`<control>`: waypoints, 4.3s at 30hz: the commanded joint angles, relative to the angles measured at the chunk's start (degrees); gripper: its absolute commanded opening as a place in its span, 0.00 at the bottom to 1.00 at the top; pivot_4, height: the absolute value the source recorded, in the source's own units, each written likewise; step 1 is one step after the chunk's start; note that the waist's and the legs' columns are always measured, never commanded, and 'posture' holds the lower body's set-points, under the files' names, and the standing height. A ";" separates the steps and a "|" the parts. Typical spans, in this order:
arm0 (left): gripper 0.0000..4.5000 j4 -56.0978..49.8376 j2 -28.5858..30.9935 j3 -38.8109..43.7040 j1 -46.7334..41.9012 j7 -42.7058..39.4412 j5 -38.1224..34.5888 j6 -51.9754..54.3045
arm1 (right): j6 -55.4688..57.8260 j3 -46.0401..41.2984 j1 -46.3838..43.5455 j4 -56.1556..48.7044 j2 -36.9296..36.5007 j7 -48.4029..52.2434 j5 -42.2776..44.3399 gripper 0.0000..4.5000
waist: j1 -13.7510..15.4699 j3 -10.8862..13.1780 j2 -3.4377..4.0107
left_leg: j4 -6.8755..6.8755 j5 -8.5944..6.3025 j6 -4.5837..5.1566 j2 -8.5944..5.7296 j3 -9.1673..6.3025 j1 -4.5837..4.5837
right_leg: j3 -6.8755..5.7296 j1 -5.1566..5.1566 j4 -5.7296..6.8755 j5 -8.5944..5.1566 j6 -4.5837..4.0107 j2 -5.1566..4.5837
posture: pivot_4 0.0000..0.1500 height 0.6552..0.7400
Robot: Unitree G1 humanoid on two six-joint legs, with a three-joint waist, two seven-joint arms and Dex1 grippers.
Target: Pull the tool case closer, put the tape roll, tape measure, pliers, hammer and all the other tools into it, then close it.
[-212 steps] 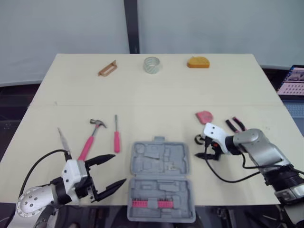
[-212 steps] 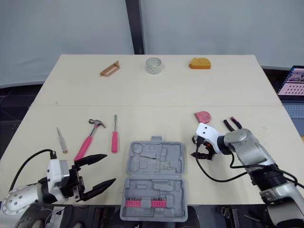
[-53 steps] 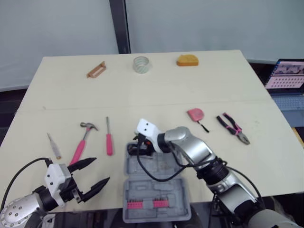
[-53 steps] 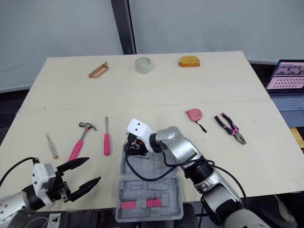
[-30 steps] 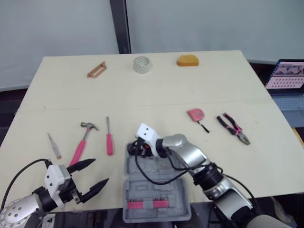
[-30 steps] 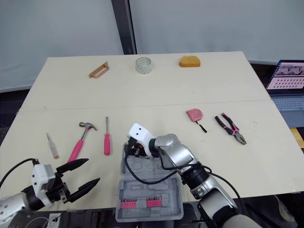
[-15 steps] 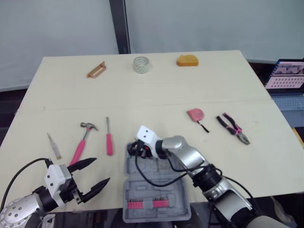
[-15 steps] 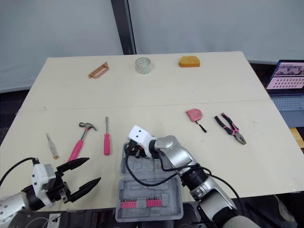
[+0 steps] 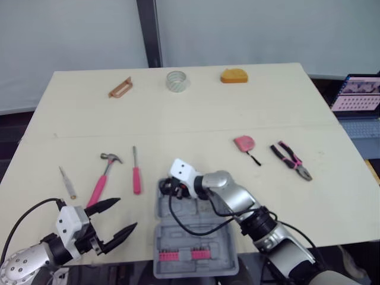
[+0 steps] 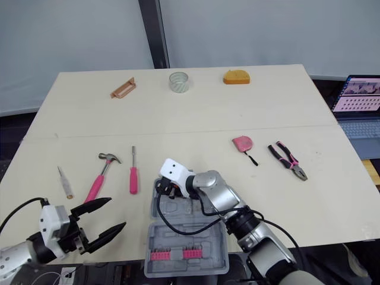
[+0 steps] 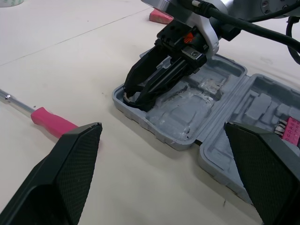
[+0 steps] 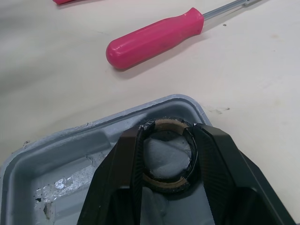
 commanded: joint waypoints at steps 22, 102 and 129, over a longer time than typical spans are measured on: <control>1.00 1.89 3.80 0.24 -4.26 -5.44 -1.95 1.12 | 22.75 -28.18 20.41 -40.92 -30.81 9.66 23.57 0.40 | 1.57 0.03 -0.01 | 0.09 -0.07 0.06 0.04 0.31 -0.10 | 0.00 0.03 -0.34 0.01 -0.09 0.00 | 1.00 1.00; 1.00 -2.39 -3.49 -10.27 -9.95 5.16 1.56 -0.15 | 1.14 -32.46 2.28 13.30 -17.91 -16.60 10.64 0.56 | 1.33 0.01 -0.08 | 0.36 -0.28 0.21 0.33 0.72 0.08 | -0.02 0.12 -0.34 0.12 -0.31 0.09 | 1.00 1.00; 1.00 -2.73 -2.47 -12.45 -12.78 3.63 1.17 2.90 | 19.45 -36.88 24.22 -21.35 -20.44 -17.92 16.00 0.01 | 2.07 0.01 -0.08 | 0.36 -0.31 0.17 0.38 0.81 0.06 | -0.02 0.09 -0.37 0.13 -0.32 0.11 | 1.00 1.00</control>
